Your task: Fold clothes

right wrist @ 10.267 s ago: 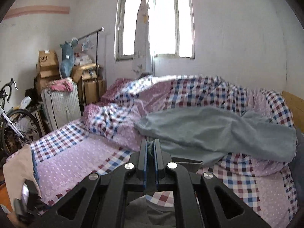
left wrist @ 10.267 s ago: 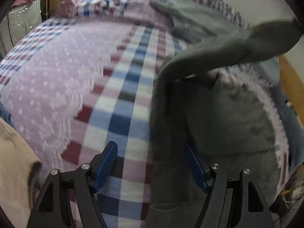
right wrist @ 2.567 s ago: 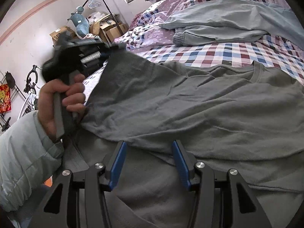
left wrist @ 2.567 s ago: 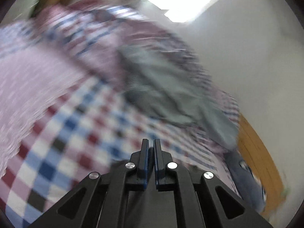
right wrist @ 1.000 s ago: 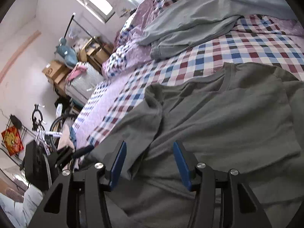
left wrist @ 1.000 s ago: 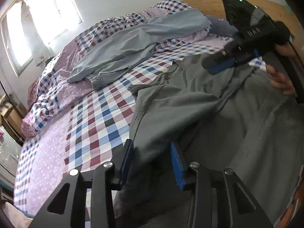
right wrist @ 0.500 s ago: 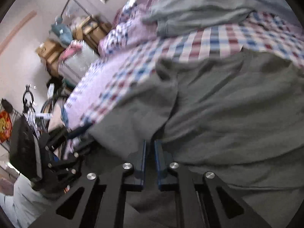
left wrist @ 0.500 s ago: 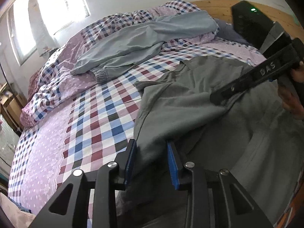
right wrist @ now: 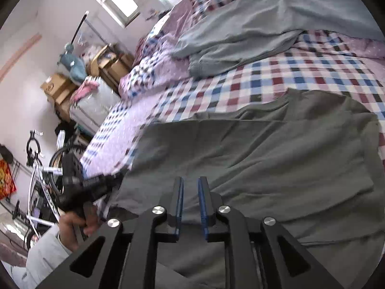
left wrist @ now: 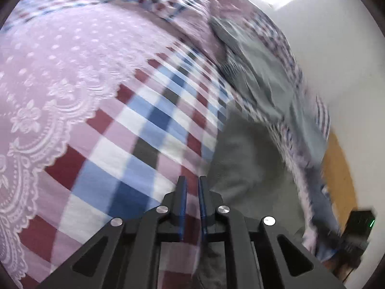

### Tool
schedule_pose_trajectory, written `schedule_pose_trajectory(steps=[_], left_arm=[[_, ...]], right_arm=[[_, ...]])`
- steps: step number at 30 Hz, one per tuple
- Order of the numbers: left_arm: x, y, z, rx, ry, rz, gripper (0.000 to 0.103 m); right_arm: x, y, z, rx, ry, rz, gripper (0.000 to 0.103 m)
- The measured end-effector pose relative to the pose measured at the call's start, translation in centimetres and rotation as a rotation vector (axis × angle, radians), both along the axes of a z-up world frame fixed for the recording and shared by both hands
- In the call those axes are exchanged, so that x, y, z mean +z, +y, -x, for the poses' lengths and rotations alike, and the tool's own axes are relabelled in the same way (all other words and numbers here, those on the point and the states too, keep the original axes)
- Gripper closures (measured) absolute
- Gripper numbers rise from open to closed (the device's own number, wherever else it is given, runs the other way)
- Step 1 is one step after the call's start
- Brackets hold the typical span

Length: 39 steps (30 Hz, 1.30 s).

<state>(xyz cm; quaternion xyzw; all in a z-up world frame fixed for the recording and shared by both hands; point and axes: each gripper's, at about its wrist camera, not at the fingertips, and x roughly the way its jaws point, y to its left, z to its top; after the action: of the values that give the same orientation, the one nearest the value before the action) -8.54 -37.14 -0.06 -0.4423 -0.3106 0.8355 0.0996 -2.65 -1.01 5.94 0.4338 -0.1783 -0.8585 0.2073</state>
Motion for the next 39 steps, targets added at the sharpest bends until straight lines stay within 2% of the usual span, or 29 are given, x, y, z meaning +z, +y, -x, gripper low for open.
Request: schedule_pose_trajectory(steps=[2, 4, 6, 10, 13, 19, 25, 29, 33, 35, 37, 39], left_arm=[[0.4, 0.4, -0.1, -0.004, 0.004, 0.031, 0.089], [0.7, 1.0, -0.1, -0.022, 0.010, 0.061, 0.079], [0.8, 1.6, -0.2, -0.039, 0.019, 0.059, 0.070], [0.8, 0.9, 0.1, -0.049, 0.034, -0.038, 0.055], [0.7, 0.7, 1.1, -0.057, 0.036, -0.080, 0.053], [0.4, 0.8, 3.1, -0.078, 0.029, -0.082, 0.053], [0.1, 1.0, 6.4, -0.096, 0.037, -0.086, 0.052], [-0.2, 1.5, 8.3, -0.113, 0.035, -0.114, 0.052], [-0.4, 2.7, 9.1, -0.142, 0.042, -0.125, 0.052], [-0.3, 3.3, 9.3, -0.159, 0.053, -0.119, 0.059], [0.0, 3.7, 9.4, -0.159, 0.072, -0.109, 0.090], [0.4, 3.7, 9.2, -0.148, 0.098, -0.093, 0.095]], right_arm=[[-0.1, -1.2, 0.2, 0.027, 0.003, -0.026, 0.075], [-0.1, -2.4, 0.5, 0.048, 0.008, -0.051, 0.062], [0.0, -3.2, 0.8, 0.061, 0.009, -0.064, 0.061], [0.3, -4.5, 2.3, 0.075, 0.005, -0.090, 0.059], [1.1, -5.3, 4.5, 0.094, 0.005, -0.125, 0.055], [1.9, -6.5, 10.9, 0.123, -0.024, -0.194, 0.054], [-0.7, -7.0, 17.4, 0.152, -0.103, -0.323, 0.054], [-2.3, -7.2, 19.8, 0.255, -0.112, -0.347, 0.054], [-3.5, -7.0, 21.1, 0.286, -0.103, -0.373, 0.054], [-3.9, -7.1, 21.5, 0.295, -0.100, -0.370, 0.054], [-4.4, -7.7, 21.8, 0.324, -0.097, -0.387, 0.054], [-5.1, -8.5, 21.9, 0.355, -0.097, -0.434, 0.054]])
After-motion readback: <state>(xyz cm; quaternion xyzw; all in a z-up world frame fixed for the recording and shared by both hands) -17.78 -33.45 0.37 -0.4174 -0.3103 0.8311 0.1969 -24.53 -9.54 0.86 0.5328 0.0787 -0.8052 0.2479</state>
